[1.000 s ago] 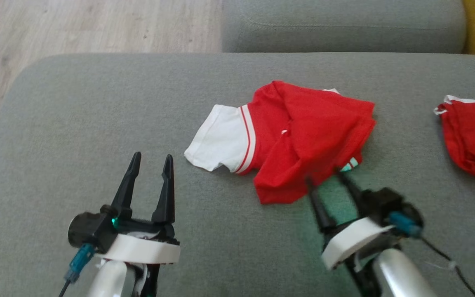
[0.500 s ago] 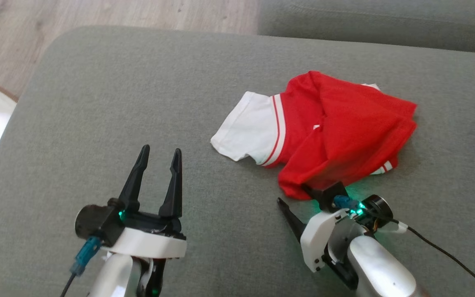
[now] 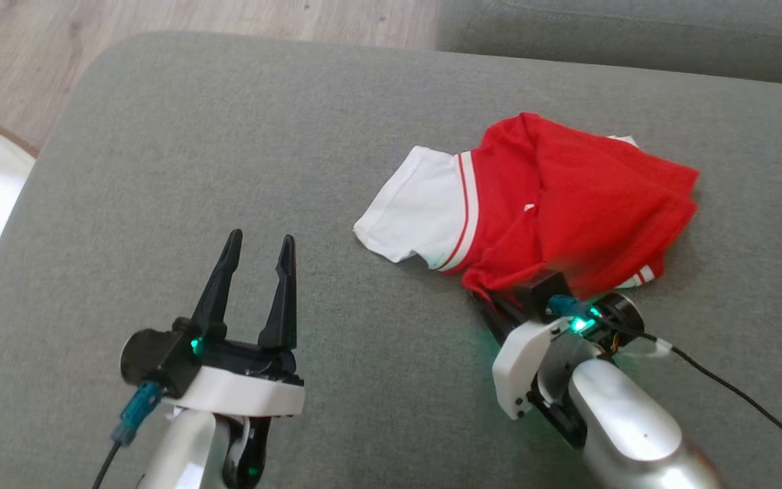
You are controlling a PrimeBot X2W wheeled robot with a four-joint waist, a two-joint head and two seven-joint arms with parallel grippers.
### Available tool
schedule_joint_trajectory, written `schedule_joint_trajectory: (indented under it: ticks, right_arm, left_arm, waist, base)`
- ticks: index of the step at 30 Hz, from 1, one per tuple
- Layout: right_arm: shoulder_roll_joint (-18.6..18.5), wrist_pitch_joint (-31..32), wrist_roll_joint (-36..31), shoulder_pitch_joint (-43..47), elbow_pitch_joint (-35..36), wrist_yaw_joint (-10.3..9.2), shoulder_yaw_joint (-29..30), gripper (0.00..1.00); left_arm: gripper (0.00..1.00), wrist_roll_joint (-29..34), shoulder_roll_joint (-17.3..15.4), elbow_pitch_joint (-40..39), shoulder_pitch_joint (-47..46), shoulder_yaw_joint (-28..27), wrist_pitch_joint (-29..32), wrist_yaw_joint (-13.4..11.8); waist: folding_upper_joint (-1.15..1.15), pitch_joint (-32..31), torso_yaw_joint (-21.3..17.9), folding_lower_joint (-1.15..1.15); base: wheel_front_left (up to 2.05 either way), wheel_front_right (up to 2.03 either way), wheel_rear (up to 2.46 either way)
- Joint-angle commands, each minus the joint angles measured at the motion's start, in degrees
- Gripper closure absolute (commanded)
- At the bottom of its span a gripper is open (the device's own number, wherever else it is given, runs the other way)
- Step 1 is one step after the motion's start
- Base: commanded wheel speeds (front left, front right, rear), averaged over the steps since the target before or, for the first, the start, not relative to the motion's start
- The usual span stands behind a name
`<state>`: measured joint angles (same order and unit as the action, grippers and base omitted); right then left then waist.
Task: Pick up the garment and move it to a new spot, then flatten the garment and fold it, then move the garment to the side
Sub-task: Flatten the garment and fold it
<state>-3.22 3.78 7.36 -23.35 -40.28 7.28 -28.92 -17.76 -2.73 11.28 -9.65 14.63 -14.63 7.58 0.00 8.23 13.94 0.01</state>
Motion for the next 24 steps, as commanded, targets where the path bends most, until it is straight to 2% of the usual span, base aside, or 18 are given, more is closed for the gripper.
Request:
schedule_joint_trajectory:
  ticks: [1,6,8,13,16,20,24]
  right_arm:
    - [0.35,-2.01,0.89,-0.98,2.94,0.21,-1.04,1.00]
    - [0.35,-5.38,3.47,-2.21,9.89,0.21,-1.82,1.00]
    - [0.35,-5.95,4.63,-4.42,15.48,0.21,-1.32,1.00]
    - [0.35,-4.52,6.80,-9.82,24.16,0.21,1.76,1.00]
    - [0.34,-2.96,7.04,-11.80,25.86,0.21,4.64,1.00]
    - [-1.09,-0.55,6.54,-15.26,26.46,0.21,12.98,1.00]
    - [-3.98,1.77,4.88,-18.79,20.84,0.21,24.00,1.00]
  left_arm:
    - [0.00,-0.23,-0.15,-1.39,-1.91,-2.18,-0.37,-0.09]
    - [0.00,-0.16,-0.15,-1.48,-1.31,-2.52,-0.37,-0.09]
    - [0.00,0.04,-0.15,-1.50,-0.73,-2.82,-0.37,-0.09]
    - [0.00,0.35,-0.15,-1.62,-0.02,-3.10,-0.37,-0.09]
    - [0.00,0.37,-0.15,-1.78,0.07,-3.09,-0.37,-0.09]
    - [0.00,0.27,-0.15,-2.25,-0.03,-3.15,-0.37,-0.09]
    - [0.00,0.05,-0.15,-2.59,-0.60,-2.83,-0.37,-0.09]
  waist:
    - [0.00,-0.83,-0.79,-0.01]
    - [0.00,-2.85,-2.35,-0.01]
    - [0.00,-3.82,-3.12,-0.01]
    - [0.00,-4.62,-3.73,-0.01]
    - [0.00,-4.64,-3.76,-0.01]
    - [0.00,-3.94,-3.75,-0.01]
    - [0.00,-2.46,-3.63,-0.01]
  base:
    - [0.00,0.00,0.00]
    - [0.00,0.00,0.00]
    - [0.00,0.00,0.00]
    - [0.00,0.00,0.00]
    - [0.00,0.00,0.00]
    - [0.00,0.00,0.00]
    - [0.00,0.00,0.00]
